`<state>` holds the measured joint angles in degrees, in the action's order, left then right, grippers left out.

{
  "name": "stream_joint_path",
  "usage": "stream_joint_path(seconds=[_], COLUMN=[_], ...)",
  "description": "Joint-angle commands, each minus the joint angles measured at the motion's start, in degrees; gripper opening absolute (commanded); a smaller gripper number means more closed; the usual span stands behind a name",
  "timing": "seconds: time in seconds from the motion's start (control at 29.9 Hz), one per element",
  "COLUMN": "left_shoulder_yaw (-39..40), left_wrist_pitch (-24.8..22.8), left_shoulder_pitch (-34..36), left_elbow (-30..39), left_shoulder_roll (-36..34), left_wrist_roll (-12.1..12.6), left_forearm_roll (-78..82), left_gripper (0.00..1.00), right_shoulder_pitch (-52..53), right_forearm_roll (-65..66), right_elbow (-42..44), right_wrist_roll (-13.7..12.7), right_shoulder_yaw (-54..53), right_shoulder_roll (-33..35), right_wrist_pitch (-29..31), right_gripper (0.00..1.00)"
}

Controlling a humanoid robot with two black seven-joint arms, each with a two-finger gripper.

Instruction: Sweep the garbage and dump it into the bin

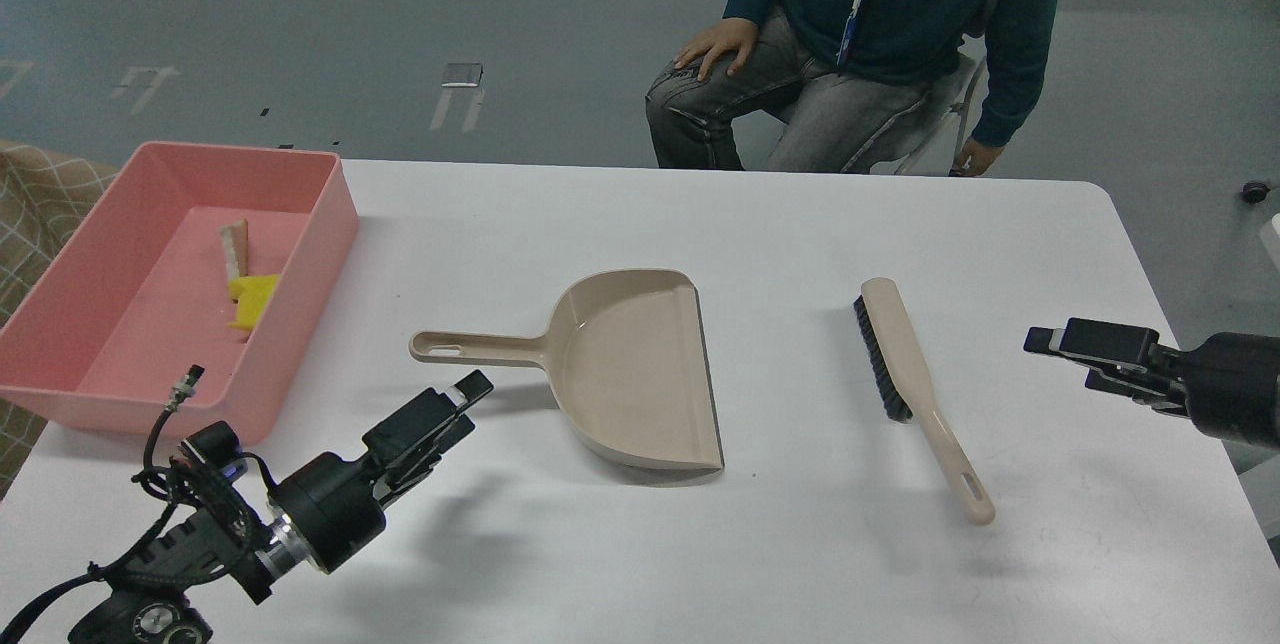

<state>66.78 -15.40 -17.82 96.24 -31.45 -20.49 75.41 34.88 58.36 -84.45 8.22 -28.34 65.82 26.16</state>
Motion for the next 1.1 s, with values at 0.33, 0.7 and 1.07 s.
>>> stream_joint_path(seconds=[0.33,0.7,1.07], left_shoulder_yaw=[25.8,25.2,11.5], left_wrist_pitch=[-12.6,-12.6,-12.6], left_shoulder_pitch=[0.1,20.0,43.3], left_elbow=[0.9,-8.6,-34.5], left_shoulder_roll=[-1.8,-1.1,10.4], left_wrist_roll=[2.2,10.0,10.8], left_forearm_roll=[-28.8,-33.6,-33.2], left_gripper=[0.98,0.97,0.98], right_shoulder_pitch=[0.4,4.5,14.0], right_forearm_roll=[0.0,-9.0,-11.9], right_elbow=[10.4,29.7,47.6], right_wrist_roll=[4.5,4.5,8.7], right_shoulder_yaw=[-16.0,-26.2,-26.5], right_shoulder_roll=[-5.2,-23.9,-42.6], right_wrist_pitch=[1.8,1.8,1.8], right_gripper=[1.00,1.00,1.00])
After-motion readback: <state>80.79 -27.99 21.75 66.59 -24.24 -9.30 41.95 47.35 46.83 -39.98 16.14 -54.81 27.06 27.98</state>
